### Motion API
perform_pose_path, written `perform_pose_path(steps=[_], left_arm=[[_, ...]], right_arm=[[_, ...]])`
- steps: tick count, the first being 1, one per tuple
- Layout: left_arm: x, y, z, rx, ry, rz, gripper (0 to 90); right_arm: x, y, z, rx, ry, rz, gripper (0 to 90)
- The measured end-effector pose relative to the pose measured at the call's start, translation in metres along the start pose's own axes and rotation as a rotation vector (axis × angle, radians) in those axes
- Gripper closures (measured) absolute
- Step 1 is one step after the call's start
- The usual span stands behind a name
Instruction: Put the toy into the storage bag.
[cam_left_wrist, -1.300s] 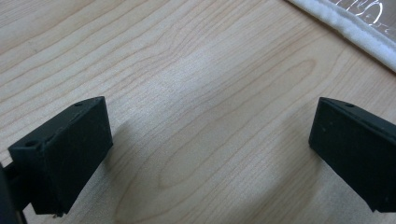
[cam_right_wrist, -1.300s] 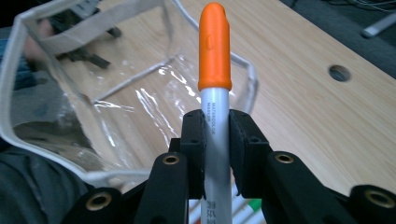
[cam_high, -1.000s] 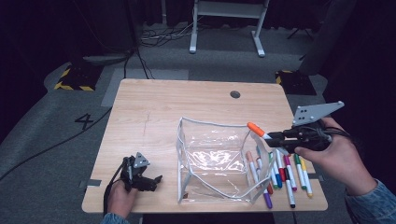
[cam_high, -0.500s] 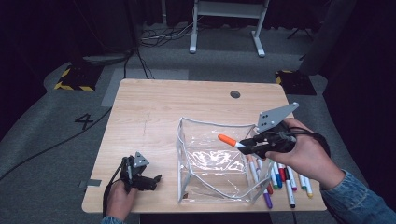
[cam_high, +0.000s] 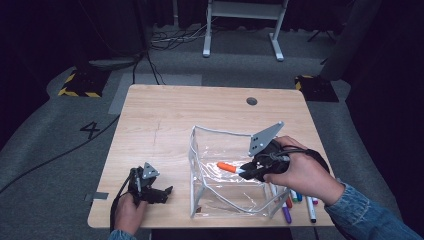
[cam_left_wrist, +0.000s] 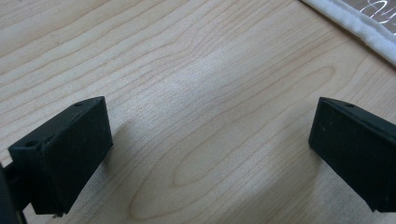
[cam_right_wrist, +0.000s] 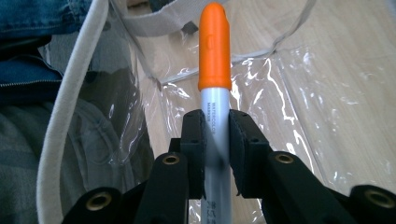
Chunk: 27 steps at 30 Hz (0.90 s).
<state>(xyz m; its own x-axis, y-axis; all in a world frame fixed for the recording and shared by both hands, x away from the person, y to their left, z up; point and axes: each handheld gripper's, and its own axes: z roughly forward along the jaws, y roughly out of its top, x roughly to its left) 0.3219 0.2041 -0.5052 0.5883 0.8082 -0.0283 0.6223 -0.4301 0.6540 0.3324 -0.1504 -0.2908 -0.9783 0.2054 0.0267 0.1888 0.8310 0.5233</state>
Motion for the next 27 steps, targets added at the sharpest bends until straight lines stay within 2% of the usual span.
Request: perform_pose_path(steps=[10, 18, 27], left_arm=[[0.000, 0.000, 0.000, 0.000, 0.003, -0.002, 0.0], [0.000, 0.000, 0.000, 0.000, 0.004, -0.003, 0.0], [0.000, 0.000, 0.000, 0.002, 0.002, -0.002, 0.0]], right_arm=[[0.005, 0.008, 0.027, 0.097, 0.041, -0.017, 77.0], [0.007, 0.014, 0.043, 0.188, 0.047, -0.042, 77.0], [0.012, 0.021, 0.058, 0.247, 0.068, -0.080, 77.0]])
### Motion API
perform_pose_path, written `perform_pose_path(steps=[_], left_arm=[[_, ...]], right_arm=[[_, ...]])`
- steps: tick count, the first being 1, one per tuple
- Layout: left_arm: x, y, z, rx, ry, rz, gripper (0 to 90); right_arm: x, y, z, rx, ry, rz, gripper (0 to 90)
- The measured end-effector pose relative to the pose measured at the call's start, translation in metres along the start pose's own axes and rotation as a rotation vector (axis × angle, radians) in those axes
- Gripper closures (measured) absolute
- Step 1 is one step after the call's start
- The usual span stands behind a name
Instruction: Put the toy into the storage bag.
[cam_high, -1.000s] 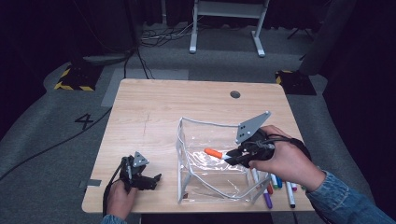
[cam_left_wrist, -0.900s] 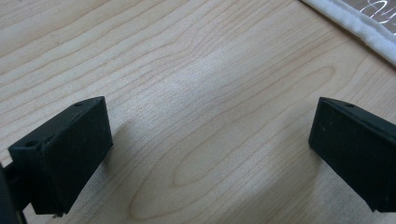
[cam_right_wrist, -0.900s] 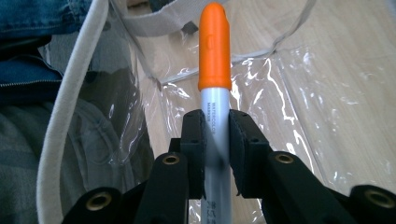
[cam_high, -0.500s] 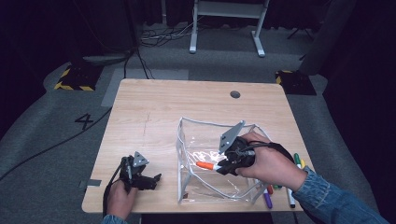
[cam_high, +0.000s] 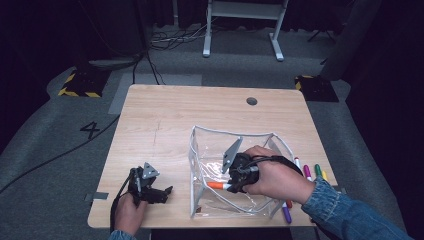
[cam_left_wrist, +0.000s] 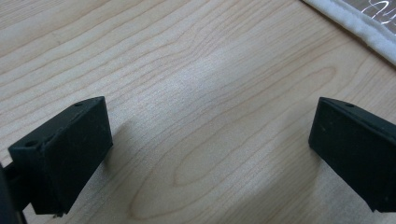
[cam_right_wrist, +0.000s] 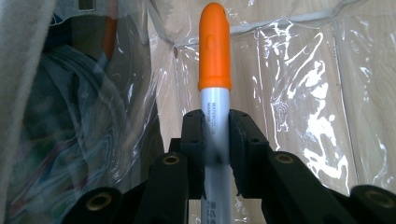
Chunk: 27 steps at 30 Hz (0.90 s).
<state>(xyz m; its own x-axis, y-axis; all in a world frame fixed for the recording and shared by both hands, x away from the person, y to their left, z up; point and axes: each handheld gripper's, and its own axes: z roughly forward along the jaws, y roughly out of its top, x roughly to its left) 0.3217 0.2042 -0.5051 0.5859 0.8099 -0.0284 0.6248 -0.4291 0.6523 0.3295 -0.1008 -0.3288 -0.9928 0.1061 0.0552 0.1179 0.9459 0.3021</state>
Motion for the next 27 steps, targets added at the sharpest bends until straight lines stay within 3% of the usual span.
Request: perform_pose_path(steps=[11, 27], left_arm=[[0.000, 0.000, 0.000, -0.002, 0.001, 0.000, 0.0], [0.000, 0.000, 0.000, -0.002, 0.001, 0.000, 0.0]], right_arm=[[-0.001, 0.002, 0.021, 0.059, 0.045, -0.003, 77.0], [-0.006, 0.001, 0.050, 0.100, 0.094, 0.003, 77.0]])
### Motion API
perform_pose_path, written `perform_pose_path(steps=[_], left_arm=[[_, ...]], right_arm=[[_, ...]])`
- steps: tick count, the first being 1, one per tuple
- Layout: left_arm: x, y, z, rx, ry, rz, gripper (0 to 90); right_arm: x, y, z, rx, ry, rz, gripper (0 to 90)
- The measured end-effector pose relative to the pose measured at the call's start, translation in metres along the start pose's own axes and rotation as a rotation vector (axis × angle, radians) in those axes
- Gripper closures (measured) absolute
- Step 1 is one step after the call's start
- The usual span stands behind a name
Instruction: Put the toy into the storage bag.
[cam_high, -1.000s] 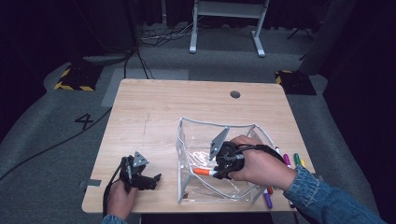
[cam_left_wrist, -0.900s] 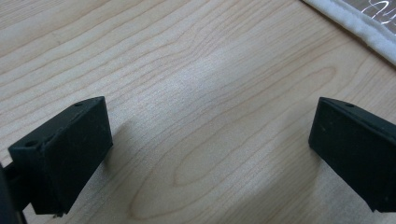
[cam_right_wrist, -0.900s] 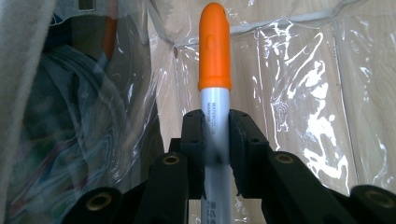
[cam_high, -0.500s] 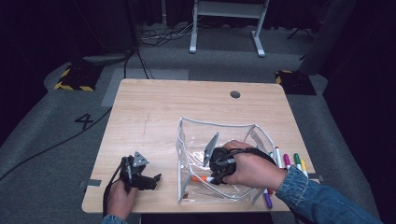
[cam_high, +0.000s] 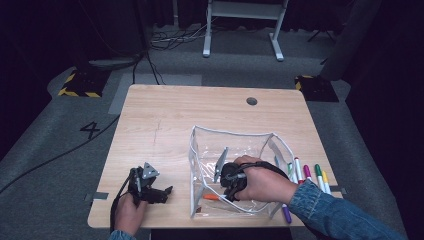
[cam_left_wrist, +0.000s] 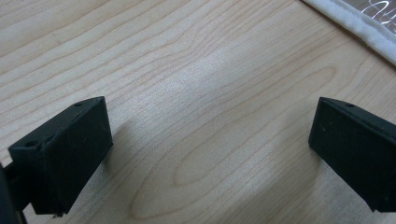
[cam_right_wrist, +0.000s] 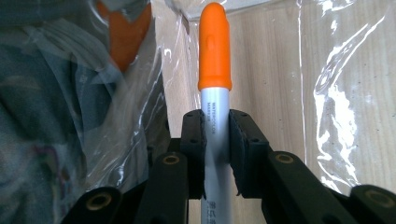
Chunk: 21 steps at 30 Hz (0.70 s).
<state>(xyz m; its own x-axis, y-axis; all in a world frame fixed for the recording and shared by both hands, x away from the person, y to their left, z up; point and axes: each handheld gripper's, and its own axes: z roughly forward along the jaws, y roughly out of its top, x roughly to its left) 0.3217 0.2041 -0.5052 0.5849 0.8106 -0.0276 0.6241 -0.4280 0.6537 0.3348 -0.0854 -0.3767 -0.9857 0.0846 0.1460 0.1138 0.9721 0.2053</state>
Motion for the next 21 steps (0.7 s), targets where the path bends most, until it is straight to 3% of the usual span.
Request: perform_pose_path(steps=[10, 12, 15, 21], left_arm=[[0.000, 0.000, 0.000, -0.001, 0.000, 0.000, 0.0], [0.000, 0.000, 0.000, -0.001, 0.001, 0.000, 0.0], [0.000, 0.000, 0.000, 0.003, -0.001, -0.001, 0.0], [0.000, 0.000, 0.000, 0.000, 0.001, -0.001, 0.0]], right_arm=[[-0.005, -0.001, 0.014, 0.043, 0.003, -0.001, 75.9], [-0.006, -0.002, 0.014, 0.010, -0.009, -0.004, 67.6], [-0.008, -0.004, 0.006, -0.038, -0.047, 0.007, 65.2], [-0.008, -0.009, -0.029, -0.205, -0.128, 0.066, 60.7]])
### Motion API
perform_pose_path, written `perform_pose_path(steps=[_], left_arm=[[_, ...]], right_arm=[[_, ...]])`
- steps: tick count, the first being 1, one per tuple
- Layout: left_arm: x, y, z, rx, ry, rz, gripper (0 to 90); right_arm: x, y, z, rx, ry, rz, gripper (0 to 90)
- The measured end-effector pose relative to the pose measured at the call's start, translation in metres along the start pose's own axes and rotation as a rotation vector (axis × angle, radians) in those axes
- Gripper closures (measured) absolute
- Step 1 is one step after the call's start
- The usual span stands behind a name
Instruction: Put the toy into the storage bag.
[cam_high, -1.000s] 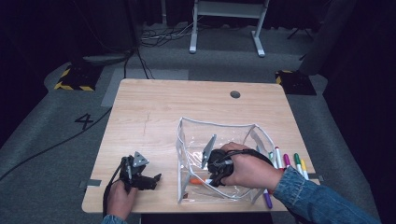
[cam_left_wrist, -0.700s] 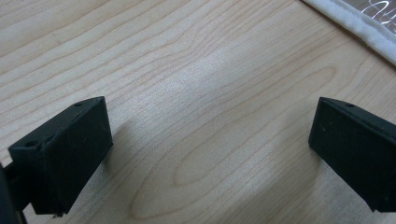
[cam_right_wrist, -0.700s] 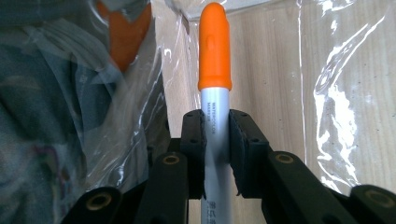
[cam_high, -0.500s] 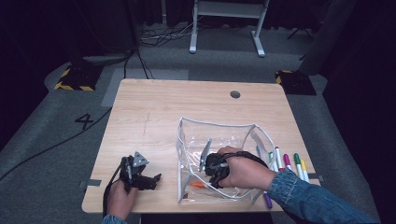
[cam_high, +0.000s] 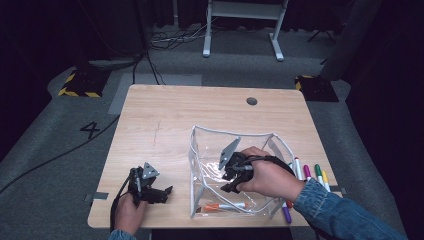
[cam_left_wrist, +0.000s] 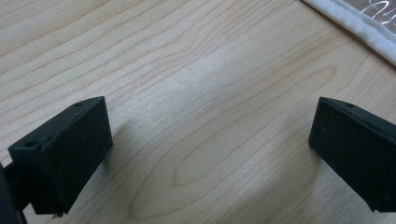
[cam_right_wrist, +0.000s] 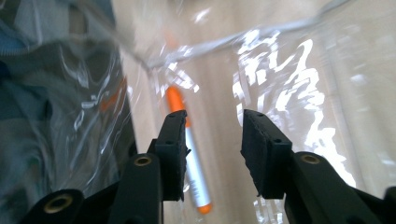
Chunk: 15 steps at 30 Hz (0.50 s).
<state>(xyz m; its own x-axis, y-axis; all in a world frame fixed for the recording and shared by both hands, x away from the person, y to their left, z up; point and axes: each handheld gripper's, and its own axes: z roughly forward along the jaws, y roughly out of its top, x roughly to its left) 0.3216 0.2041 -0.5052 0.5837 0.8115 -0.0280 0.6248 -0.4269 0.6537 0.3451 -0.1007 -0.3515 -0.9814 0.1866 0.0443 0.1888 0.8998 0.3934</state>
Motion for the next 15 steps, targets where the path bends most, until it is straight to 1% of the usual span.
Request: perform_pose_path(steps=[3, 6, 13, 15], left_arm=[[0.000, 0.000, 0.000, -0.001, 0.000, 0.001, 0.0], [0.000, 0.000, 0.000, -0.001, 0.000, 0.001, 0.0], [0.000, 0.000, 0.000, 0.002, -0.002, 0.001, 0.0], [0.000, 0.000, 0.000, 0.002, -0.002, 0.003, 0.0]], right_arm=[[-0.002, -0.002, -0.019, -0.072, -0.036, 0.004, 60.6], [-0.002, -0.008, -0.037, -0.115, -0.064, 0.023, 61.1], [-0.003, -0.034, -0.076, -0.262, -0.142, 0.077, 60.3], [-0.004, -0.043, -0.085, -0.291, -0.159, 0.100, 60.0]])
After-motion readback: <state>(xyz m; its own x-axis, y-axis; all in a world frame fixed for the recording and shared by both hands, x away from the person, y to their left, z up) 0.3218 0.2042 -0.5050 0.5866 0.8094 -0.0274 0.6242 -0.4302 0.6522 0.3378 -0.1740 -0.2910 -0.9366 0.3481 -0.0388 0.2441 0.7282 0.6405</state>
